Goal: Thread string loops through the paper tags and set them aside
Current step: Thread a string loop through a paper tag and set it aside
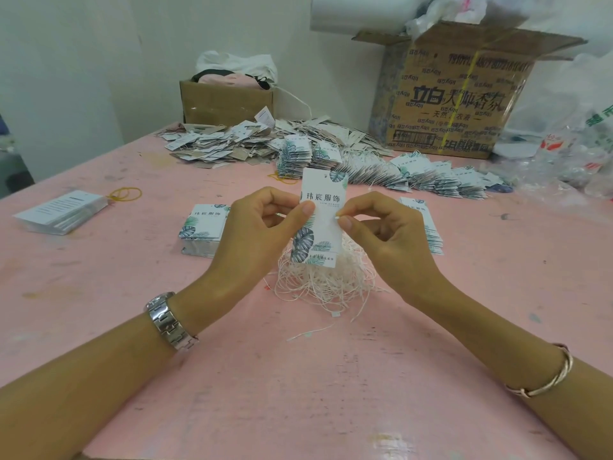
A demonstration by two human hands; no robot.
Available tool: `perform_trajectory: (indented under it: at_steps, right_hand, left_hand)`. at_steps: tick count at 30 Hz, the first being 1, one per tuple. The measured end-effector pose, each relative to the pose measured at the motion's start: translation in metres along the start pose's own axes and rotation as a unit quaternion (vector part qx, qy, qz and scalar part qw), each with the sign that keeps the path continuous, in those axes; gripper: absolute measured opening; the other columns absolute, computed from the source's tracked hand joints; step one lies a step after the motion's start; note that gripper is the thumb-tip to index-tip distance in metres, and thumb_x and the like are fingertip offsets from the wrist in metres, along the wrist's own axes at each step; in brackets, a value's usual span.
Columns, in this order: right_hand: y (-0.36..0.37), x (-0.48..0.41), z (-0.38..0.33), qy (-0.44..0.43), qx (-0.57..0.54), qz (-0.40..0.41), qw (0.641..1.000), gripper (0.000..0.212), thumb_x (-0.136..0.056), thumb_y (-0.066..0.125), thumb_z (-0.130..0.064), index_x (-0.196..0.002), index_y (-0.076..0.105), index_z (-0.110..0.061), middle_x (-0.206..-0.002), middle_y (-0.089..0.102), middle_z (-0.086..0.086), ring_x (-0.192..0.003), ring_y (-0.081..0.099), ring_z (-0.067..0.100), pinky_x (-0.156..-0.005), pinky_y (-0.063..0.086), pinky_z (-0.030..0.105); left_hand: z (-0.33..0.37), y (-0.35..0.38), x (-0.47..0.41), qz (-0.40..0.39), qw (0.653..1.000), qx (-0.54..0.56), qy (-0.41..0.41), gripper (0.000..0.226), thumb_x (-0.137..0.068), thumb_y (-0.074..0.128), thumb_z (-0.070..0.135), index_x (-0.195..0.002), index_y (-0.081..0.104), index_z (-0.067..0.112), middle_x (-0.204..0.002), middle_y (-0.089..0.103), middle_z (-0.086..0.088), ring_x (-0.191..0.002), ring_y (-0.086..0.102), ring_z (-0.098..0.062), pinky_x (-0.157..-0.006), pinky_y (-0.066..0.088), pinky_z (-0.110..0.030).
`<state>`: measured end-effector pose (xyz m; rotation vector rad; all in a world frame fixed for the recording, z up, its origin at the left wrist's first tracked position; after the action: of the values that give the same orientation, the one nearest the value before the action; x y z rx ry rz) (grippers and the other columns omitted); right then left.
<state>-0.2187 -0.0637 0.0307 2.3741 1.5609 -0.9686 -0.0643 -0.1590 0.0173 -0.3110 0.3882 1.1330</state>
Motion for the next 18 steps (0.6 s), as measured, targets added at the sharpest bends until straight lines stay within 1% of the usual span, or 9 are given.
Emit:
perform_trajectory:
  at_steps: [5,6,10,12,13,15,16,17,18]
  right_hand:
    - [0.000,0.001,-0.001,-0.002,-0.005,-0.012,1.000,0.010,-0.091,0.067,-0.008,-0.089,0.067,-0.018,-0.089,0.071,0.005,-0.044,0.037,0.038,-0.041,0.024,0.032]
    - [0.000,0.001,-0.001,-0.003,-0.007,-0.014,1.000,0.010,-0.091,0.067,-0.008,-0.089,0.067,-0.018,-0.088,0.071,0.008,-0.044,0.035,0.037,-0.041,0.023,0.030]
    - [0.001,0.001,0.000,-0.005,-0.011,-0.029,1.000,0.008,-0.091,0.068,-0.009,-0.090,0.067,-0.017,-0.086,0.067,0.023,-0.045,0.034,0.044,-0.042,0.022,0.032]
    - [0.002,0.001,-0.001,0.001,-0.020,-0.036,0.999,0.007,-0.091,0.068,-0.011,-0.089,0.067,-0.018,-0.089,0.065,0.031,-0.045,0.037,0.046,-0.042,0.024,0.036]
    - [0.001,0.000,-0.001,0.003,-0.033,-0.034,0.999,0.007,-0.091,0.067,-0.011,-0.089,0.068,-0.018,-0.092,0.066,0.031,-0.044,0.040,0.044,-0.041,0.026,0.035]
    - [-0.003,-0.002,-0.003,0.002,-0.072,-0.013,0.997,0.006,-0.091,0.066,-0.009,-0.089,0.066,-0.015,-0.099,0.072,0.014,-0.039,0.041,0.026,-0.039,0.027,0.024]
    - [-0.007,-0.004,-0.003,0.008,-0.093,0.002,0.996,0.005,-0.091,0.065,-0.007,-0.090,0.065,-0.013,-0.101,0.072,0.005,-0.038,0.037,0.014,-0.040,0.027,0.019]
    - [-0.010,-0.005,-0.002,0.022,-0.110,0.017,0.994,0.005,-0.091,0.065,-0.006,-0.090,0.065,-0.011,-0.101,0.072,-0.002,-0.039,0.033,0.008,-0.041,0.027,0.017]
    - [-0.012,-0.007,0.000,0.042,-0.120,0.032,0.991,0.005,-0.091,0.064,-0.006,-0.090,0.065,-0.011,-0.098,0.071,-0.005,-0.040,0.030,0.007,-0.041,0.026,0.017]
  left_hand:
    - [0.001,0.000,0.001,0.003,1.000,0.009,-0.002,0.008,-0.084,0.076,0.024,-0.082,0.068,0.023,-0.077,0.074,0.011,-0.066,0.065,-0.004,-0.068,0.056,-0.025]
    - [0.001,0.000,0.001,0.003,1.000,0.011,-0.004,0.007,-0.084,0.076,0.024,-0.082,0.069,0.023,-0.077,0.074,0.011,-0.066,0.065,-0.004,-0.068,0.056,-0.025]
    - [0.001,0.000,0.001,0.007,1.000,0.020,-0.010,0.007,-0.084,0.076,0.022,-0.083,0.070,0.022,-0.079,0.075,0.008,-0.067,0.067,-0.006,-0.070,0.057,-0.025]
    - [0.002,-0.001,0.000,0.009,1.000,0.025,-0.006,0.007,-0.083,0.076,0.022,-0.084,0.070,0.021,-0.078,0.075,0.008,-0.067,0.067,-0.005,-0.068,0.056,-0.022]
    - [0.003,-0.001,0.000,0.009,1.000,0.029,-0.004,0.007,-0.083,0.076,0.022,-0.084,0.070,0.020,-0.077,0.075,0.009,-0.067,0.067,-0.004,-0.067,0.056,-0.019]
    - [0.005,-0.001,0.000,0.007,0.999,0.041,-0.004,0.010,-0.080,0.076,0.025,-0.085,0.070,0.020,-0.077,0.075,0.010,-0.068,0.068,-0.003,-0.067,0.054,-0.015]
    - [0.006,0.000,0.001,0.002,0.999,0.050,-0.006,0.013,-0.078,0.076,0.028,-0.085,0.070,0.019,-0.077,0.075,0.009,-0.069,0.068,-0.002,-0.067,0.053,-0.014]
    - [0.006,0.001,0.001,-0.006,0.998,0.060,-0.008,0.016,-0.075,0.076,0.030,-0.085,0.070,0.019,-0.077,0.075,0.008,-0.070,0.068,-0.003,-0.068,0.053,-0.013]
    - [0.006,0.003,0.002,-0.019,0.997,0.070,-0.012,0.018,-0.073,0.076,0.032,-0.084,0.070,0.019,-0.078,0.075,0.007,-0.072,0.069,-0.004,-0.069,0.053,-0.013]
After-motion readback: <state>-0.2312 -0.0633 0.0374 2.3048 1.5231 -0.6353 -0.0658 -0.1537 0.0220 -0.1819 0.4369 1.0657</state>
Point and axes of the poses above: each hand's wrist, its own x-axis away from the middle knuckle, its own y-axis out of the palm, z = x × y, the point moved 7 cm from there along -x, towards the middle knuckle
